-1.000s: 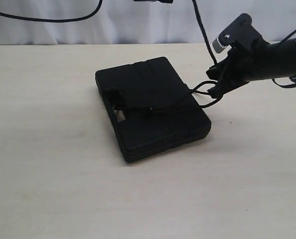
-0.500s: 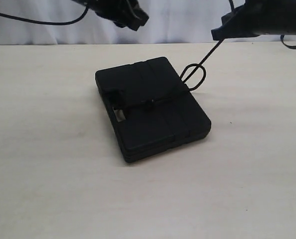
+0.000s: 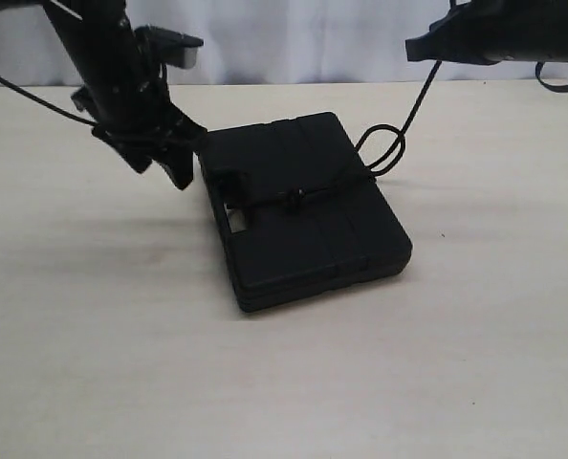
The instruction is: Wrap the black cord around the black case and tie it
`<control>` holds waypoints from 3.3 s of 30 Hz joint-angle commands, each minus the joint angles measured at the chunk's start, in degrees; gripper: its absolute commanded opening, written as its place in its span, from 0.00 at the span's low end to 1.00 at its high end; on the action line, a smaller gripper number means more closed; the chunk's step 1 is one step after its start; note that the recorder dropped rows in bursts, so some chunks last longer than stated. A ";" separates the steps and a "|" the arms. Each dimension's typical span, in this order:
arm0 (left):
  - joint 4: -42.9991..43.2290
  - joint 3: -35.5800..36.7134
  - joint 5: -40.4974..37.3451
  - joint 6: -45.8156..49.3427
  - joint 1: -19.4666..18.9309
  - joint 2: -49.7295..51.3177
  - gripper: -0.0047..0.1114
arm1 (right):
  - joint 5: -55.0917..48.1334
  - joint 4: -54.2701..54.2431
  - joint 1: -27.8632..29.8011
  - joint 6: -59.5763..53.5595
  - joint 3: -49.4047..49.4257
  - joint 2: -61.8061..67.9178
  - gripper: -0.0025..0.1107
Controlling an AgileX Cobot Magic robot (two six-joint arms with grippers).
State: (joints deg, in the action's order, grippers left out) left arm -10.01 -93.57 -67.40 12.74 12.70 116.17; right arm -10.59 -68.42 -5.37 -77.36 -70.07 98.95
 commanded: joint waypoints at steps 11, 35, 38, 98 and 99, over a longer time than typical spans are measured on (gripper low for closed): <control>-11.76 3.06 13.36 -3.68 0.01 8.69 0.55 | -5.72 0.00 0.00 0.30 -0.46 0.18 0.06; -13.20 3.06 19.12 -5.65 -4.74 6.79 0.04 | -17.70 0.93 11.31 4.86 -0.35 -4.60 0.06; -13.20 3.06 17.55 -5.65 -6.39 6.20 0.04 | -20.67 5.29 15.94 8.85 -0.26 -5.87 0.06; -22.62 6.99 30.73 -4.71 -10.68 5.85 0.42 | -13.10 12.78 30.58 25.17 13.61 4.61 0.67; -22.51 6.10 29.81 -4.71 -10.68 5.62 0.43 | -14.72 12.78 30.58 25.17 13.01 3.40 0.67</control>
State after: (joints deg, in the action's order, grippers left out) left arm -31.65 -85.53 -35.97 7.73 2.08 122.94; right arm -21.28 -56.77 24.96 -51.56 -55.54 105.20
